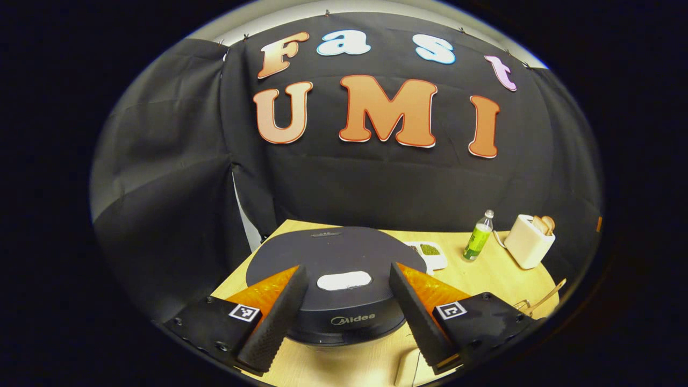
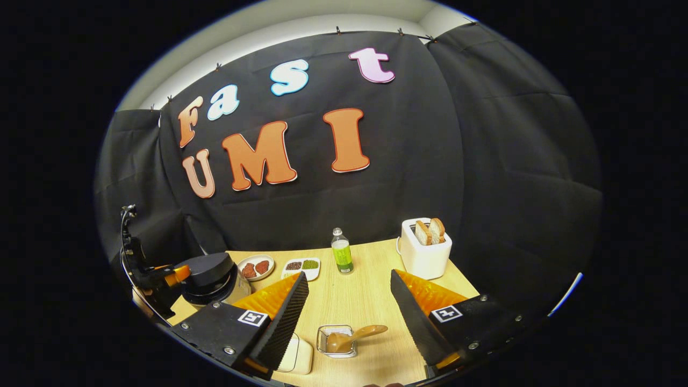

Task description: Close the left gripper, press the button to open the rice cooker; take a wooden spoon from the chopstick holder with the right hand, scoop a spoonful of rice and pour it into the rice cooker, then put the wooden spoon back into the chopstick holder.

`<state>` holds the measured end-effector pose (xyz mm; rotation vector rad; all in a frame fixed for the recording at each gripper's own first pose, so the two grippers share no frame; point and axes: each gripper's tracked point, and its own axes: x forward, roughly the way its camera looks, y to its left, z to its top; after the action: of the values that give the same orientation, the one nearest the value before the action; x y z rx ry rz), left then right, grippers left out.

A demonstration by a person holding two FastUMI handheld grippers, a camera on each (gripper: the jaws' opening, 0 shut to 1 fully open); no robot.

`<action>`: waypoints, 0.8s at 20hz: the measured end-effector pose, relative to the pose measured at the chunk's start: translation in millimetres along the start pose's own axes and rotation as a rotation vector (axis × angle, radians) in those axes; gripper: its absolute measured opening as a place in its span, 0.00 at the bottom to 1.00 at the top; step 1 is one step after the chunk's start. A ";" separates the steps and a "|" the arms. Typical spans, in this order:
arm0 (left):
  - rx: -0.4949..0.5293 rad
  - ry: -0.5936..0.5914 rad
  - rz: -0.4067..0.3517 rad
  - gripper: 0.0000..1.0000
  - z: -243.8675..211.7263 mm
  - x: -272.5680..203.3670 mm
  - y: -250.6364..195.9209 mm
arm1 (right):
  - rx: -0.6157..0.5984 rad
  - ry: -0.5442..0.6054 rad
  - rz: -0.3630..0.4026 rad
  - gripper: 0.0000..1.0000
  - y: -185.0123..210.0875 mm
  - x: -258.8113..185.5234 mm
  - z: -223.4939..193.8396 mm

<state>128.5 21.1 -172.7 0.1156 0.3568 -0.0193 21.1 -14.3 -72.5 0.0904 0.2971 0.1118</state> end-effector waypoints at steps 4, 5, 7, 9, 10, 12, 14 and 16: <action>0.008 0.016 0.018 1.00 -20.9 5.3 1.0 | 0.010 0.006 -0.002 0.95 -4.3 -3.8 -2.0; 0.011 0.035 0.019 1.00 -28.7 6.1 0.5 | 0.012 0.008 -0.004 0.95 -5.2 -3.5 -3.0; 0.018 0.090 0.023 1.00 -49.6 5.7 -2.5 | 0.015 0.009 -0.012 0.95 -8.0 -5.0 -4.8; 0.034 0.039 0.026 0.98 -37.5 8.3 -1.0 | 0.020 0.011 -0.016 0.95 -10.5 -6.3 -5.9; 0.023 0.032 0.028 0.95 -46.1 6.9 -1.2 | 0.024 0.016 -0.017 0.95 -10.7 -6.6 -7.7; -0.001 0.014 0.029 0.96 -45.4 7.7 -0.9 | 0.028 0.025 -0.019 0.95 -11.0 -7.4 -11.4; -0.020 0.050 0.033 0.97 -59.2 10.2 -0.7 | 0.024 0.028 -0.019 0.95 -10.0 -6.6 -14.3; 0.005 0.010 0.041 1.00 -50.8 11.7 -2.2 | 0.015 0.030 -0.015 0.95 -6.9 -7.5 -15.7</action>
<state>121.7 24.8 -224.3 0.1281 0.3648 0.0210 10.0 -21.0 -86.0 0.1015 0.3283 0.0960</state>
